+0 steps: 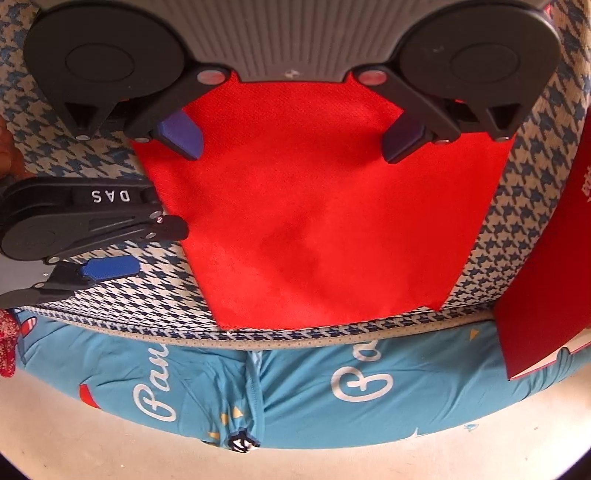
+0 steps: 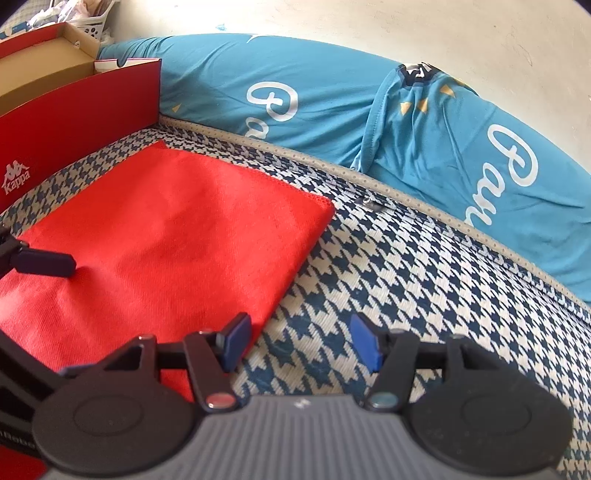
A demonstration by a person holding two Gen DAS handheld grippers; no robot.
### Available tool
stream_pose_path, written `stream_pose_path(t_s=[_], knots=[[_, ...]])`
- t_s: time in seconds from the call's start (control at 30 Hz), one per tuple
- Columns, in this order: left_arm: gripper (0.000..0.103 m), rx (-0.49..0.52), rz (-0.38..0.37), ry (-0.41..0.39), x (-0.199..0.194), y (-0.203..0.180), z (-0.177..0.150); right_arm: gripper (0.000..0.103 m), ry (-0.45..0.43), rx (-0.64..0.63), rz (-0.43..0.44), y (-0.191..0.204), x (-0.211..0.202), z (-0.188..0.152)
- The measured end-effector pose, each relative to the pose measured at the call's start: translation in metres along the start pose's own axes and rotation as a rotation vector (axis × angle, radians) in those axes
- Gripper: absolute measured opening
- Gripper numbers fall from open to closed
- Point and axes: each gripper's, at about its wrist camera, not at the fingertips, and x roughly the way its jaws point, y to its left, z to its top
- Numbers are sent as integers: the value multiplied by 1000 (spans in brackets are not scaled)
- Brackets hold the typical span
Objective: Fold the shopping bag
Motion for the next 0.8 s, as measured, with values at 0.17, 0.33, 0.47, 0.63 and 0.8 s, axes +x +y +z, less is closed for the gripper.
stream_pose_path(t_s=[0.17,0.33,0.47,0.63,0.8], knots=[[103,-20,14,0,-1,5,-1,58,-10,10,-19,-1,7,3],[103,-24,24,1,-1,6,-1,59,-18,24,-37,-6,14,7],[103,-33,33,2,-2,7,-2,60,-23,29,-42,-8,18,10],[103,-40,44,1,-3,11,-3,61,-32,41,-51,-12,24,13],[103,-42,44,1,-3,14,-3,63,-37,50,-50,-15,27,13]])
